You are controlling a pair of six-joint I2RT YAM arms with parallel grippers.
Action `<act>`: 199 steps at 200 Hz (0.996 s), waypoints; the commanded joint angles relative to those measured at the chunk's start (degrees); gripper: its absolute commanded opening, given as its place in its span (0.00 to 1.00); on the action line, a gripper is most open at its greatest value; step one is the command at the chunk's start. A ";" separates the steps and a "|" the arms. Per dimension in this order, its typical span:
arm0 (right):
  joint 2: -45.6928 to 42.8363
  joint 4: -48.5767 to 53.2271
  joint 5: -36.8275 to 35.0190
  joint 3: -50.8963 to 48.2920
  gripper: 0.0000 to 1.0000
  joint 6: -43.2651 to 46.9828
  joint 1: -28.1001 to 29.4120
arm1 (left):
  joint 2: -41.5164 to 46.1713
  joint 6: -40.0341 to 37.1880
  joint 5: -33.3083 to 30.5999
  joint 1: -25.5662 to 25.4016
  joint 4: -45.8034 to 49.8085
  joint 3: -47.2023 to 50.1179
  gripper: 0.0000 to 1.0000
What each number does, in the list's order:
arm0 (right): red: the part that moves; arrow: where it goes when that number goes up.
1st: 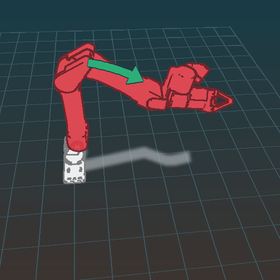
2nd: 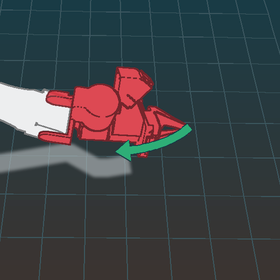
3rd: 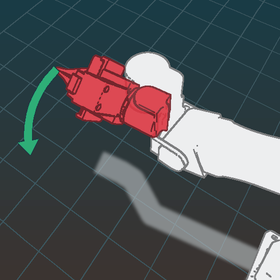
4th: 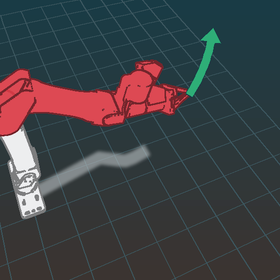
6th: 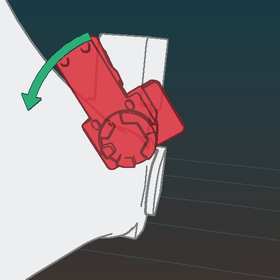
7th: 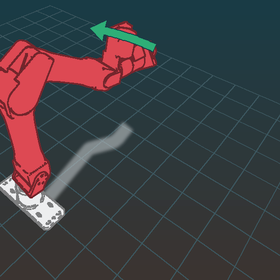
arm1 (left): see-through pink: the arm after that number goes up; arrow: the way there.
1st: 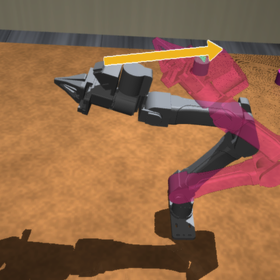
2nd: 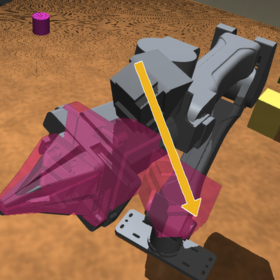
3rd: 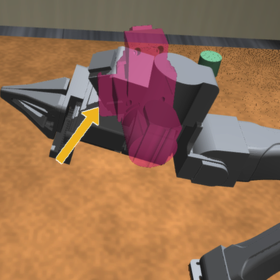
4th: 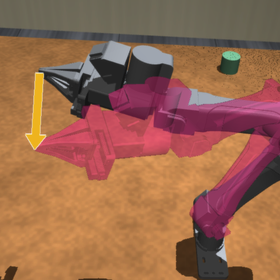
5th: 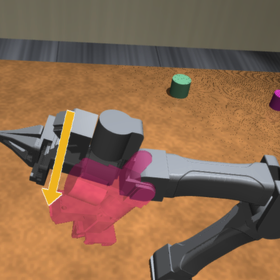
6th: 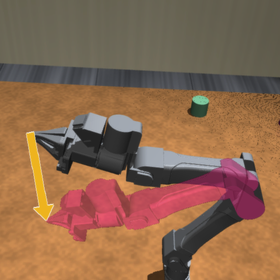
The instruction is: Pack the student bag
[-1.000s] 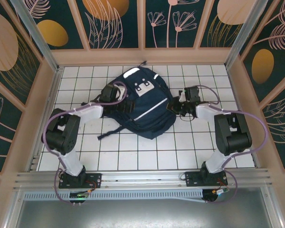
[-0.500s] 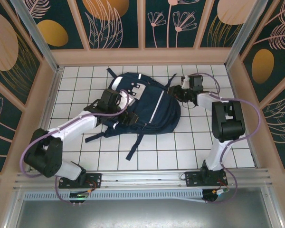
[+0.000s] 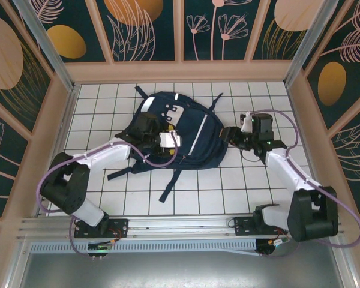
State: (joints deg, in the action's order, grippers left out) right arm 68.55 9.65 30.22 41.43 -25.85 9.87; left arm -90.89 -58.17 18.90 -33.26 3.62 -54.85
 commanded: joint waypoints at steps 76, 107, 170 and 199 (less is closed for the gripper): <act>-2.68 -2.09 -2.88 -3.67 0.44 -6.18 10.12 | -8.56 -9.00 -7.20 -6.03 4.25 -4.42 0.81; -2.68 -1.21 -3.23 -3.58 0.44 -5.70 10.17 | -8.33 -7.81 -5.86 -6.03 7.05 -5.41 0.81; -1.89 -3.57 -5.45 -4.52 0.43 -12.47 13.69 | -15.99 0.18 -3.70 -6.02 5.02 -9.10 0.48; 0.09 -2.47 -8.83 -3.58 0.43 -14.05 18.30 | -15.53 3.57 2.37 -5.98 8.44 -11.75 0.12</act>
State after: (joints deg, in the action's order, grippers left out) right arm 67.02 7.75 25.21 37.69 -36.91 25.04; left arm -105.43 -58.00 15.38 -39.07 8.58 -64.71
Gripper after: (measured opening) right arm 0.429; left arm 0.225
